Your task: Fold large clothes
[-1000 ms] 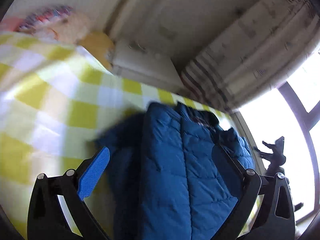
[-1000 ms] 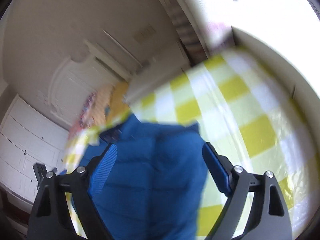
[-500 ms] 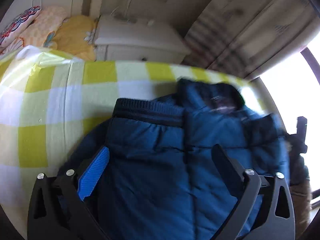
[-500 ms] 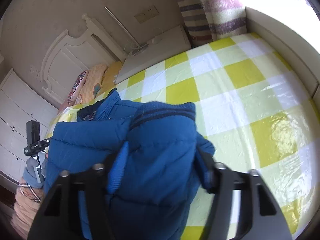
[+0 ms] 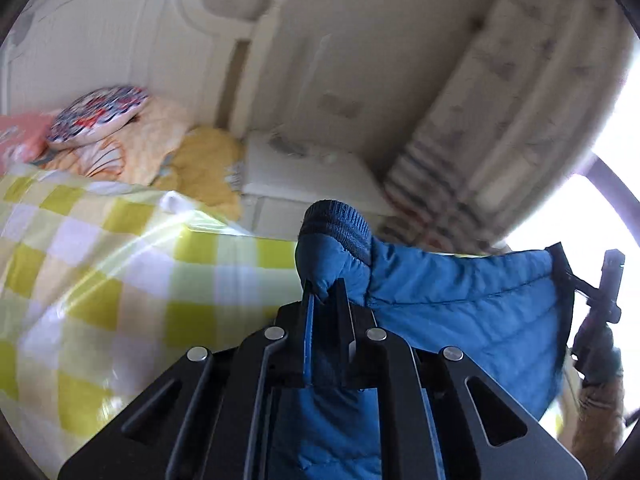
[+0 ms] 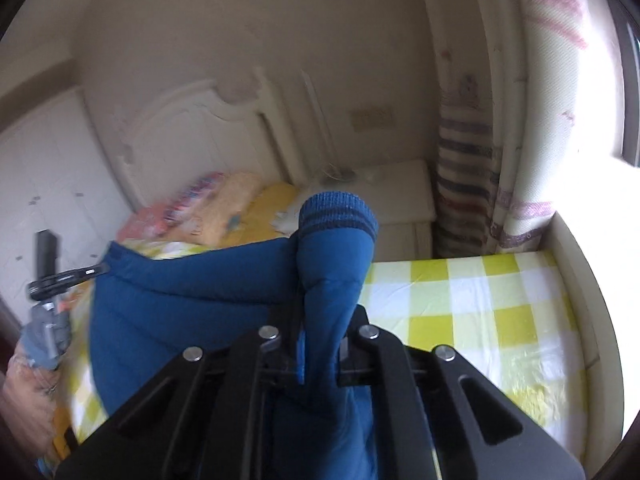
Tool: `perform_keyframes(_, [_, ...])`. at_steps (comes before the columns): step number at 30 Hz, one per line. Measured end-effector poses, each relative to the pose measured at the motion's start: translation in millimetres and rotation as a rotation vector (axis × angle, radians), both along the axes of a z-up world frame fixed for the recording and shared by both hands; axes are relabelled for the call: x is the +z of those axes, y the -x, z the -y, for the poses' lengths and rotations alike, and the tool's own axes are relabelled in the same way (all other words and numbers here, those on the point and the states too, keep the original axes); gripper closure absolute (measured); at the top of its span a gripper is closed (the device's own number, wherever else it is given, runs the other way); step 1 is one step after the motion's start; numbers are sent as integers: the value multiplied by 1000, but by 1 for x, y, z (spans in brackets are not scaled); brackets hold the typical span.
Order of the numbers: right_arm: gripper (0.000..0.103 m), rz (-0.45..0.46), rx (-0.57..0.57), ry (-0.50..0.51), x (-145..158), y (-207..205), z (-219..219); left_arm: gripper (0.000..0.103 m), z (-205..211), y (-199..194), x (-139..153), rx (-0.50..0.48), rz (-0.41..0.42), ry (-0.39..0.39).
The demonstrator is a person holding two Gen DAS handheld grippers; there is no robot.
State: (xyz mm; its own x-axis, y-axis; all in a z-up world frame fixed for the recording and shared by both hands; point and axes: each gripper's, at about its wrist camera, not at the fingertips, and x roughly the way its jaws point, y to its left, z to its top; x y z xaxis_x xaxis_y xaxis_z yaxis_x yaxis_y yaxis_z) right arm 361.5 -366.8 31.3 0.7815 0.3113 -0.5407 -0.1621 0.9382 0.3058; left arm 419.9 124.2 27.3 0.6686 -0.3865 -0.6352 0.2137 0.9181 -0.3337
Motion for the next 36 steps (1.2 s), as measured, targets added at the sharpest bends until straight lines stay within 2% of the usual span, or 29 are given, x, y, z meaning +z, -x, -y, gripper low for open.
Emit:
perform_keyframes(2, [95,-108,-54,8,-31,-51,-1,92,5,-34,-31,42,-80,-24])
perform_keyframes(3, [95,-195,-83,31,-60,-72,-2,92,10,-49,-53,65,-133,-51])
perform_keyframes(4, [92,-273,-106,37,-89,-83,-3,92,16,-59,-79,90,-181,-104])
perform_keyframes(5, [85,-334,-115,48,-116,-89,-5,89,18,-64,-101,88,-217,-108])
perform_keyframes(6, [77,-339,-121,38,-133,-89,-5,87,18,-63,-119,88,-226,-79])
perform_keyframes(7, [77,-290,-139,-20,-139,-84,2,87,14,-57,-121,110,-187,-62])
perform_keyframes(11, [71,-281,-153,-96,-143,-82,18,81,7,-54,-119,134,-171,-52])
perform_keyframes(12, [66,-283,-158,-84,-142,-82,18,80,5,-53,-119,140,-167,-45])
perform_keyframes(14, [48,-291,-200,-30,-135,-80,13,80,2,-45,-112,171,-138,-40])
perform_keyframes(15, [43,-284,-228,4,-127,-74,9,80,4,-40,-103,200,-95,-57])
perform_keyframes(16, [43,-233,-257,41,-110,-64,5,80,4,-24,-83,259,0,-103])
perform_keyframes(17, [42,-175,-272,66,-93,-54,1,75,8,-13,-67,288,68,-122])
perform_keyframes(19, [37,-84,-239,103,-68,-43,-11,47,26,-1,-42,258,146,-129])
perform_keyframes(20, [37,-62,-189,126,-57,-42,-25,13,51,0,-30,187,166,-159])
perform_keyframes(21, [37,-65,-139,145,-51,-46,-41,4,70,-2,-25,140,181,-190])
perform_keyframes(22, [37,-86,-84,164,-49,-53,-59,4,95,-6,-23,74,188,-232])
perform_keyframes(24, [37,-133,-24,228,-54,-68,-88,4,135,-20,-31,25,161,-353])
perform_keyframes(26, [37,-195,-14,342,-76,-89,-114,4,161,-37,-51,-7,128,-460])
perform_keyframes(28, [34,-273,-3,367,-112,-102,-121,4,175,-55,-86,-23,73,-573])
perform_keyframes(29, [34,-279,1,349,-121,-105,-123,4,174,-66,-108,-38,-11,-556])
perform_keyframes(30, [33,-274,-2,328,-121,-107,-120,4,169,-71,-114,-34,-42,-515])
perform_keyframes(36, [32,-274,17,235,-128,-105,-110,4,159,-70,-116,-26,-37,-456])
